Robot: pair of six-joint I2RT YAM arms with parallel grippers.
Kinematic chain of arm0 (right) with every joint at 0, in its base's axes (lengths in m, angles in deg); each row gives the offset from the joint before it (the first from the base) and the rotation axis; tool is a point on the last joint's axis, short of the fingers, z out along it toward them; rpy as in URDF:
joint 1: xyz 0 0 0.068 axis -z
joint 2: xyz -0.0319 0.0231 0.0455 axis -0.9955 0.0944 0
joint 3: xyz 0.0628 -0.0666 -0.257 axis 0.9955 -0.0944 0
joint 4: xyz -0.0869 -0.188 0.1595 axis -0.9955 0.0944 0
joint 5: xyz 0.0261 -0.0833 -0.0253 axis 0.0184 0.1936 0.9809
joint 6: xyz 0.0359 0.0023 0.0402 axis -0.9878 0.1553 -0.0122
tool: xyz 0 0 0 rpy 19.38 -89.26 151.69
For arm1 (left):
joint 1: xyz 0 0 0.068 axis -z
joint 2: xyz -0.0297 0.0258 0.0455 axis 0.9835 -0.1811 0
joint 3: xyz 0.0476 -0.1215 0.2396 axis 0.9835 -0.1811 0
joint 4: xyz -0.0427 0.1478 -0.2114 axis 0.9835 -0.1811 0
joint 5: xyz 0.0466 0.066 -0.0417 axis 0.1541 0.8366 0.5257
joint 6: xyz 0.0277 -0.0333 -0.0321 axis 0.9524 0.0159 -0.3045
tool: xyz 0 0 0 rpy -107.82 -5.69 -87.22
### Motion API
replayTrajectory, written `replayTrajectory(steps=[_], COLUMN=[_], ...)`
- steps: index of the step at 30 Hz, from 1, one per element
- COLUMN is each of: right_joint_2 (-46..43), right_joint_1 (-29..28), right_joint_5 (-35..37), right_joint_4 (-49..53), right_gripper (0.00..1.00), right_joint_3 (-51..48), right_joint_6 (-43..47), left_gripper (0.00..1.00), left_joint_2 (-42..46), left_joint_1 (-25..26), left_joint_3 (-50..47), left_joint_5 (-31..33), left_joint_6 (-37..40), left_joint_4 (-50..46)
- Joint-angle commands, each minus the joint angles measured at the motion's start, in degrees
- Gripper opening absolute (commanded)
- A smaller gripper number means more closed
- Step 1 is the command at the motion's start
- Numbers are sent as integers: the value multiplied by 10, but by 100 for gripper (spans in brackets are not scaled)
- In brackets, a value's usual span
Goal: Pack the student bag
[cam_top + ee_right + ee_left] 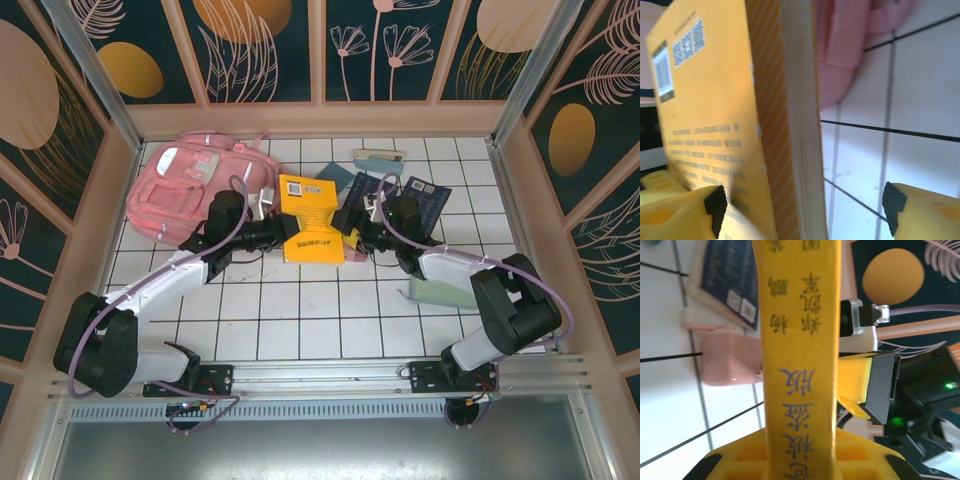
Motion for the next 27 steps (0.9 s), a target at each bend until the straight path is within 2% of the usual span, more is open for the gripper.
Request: replayTrajectory(steps=[1,5,8,10,13,15,16,18,19,21,23,27], right_joint_2=[16,47,56,56,51,47,45,39,37,32,26,13], right_joint_1=[13,17,19,25,35,43,45,48,49,52,60,74], right_joint_5=[-90,-136,-142,-143,-145,-146,-146,-144,-141,-132,-120,-91], right_joint_4=[-126,-232,-260,-261,-260,-247,-232,-202,-182,-150,-123,-69], right_gripper=[85,84,74,62,29,7,0,0,0,0,0,0], right_joint_3=[-2,5,7,4,-2,-4,-2,3,7,13,15,22], right_joint_6=[-48,-108,-127,-128,-129,-122,-114,-94,-82,-64,-52,-25], left_gripper=[0,0,0,0,0,8,11,21,30,37,45,50], left_joint_2=[-6,-17,-22,-25,-31,-37,-41,-50,-56,-68,-84,-125], left_joint_1=[-3,-2,-2,-3,-5,-8,-9,-14,-18,-26,-38,-52], left_joint_3=[35,35,37,39,44,53,58,69,78,105,146,222], left_joint_5=[-51,-63,-64,-62,-58,-50,-47,-42,-38,-17,33,162], left_joint_6=[-31,-46,-41,-32,-13,7,19,39,55,93,143,224], left_joint_4=[96,119,115,103,80,52,36,9,-11,-68,-142,-267])
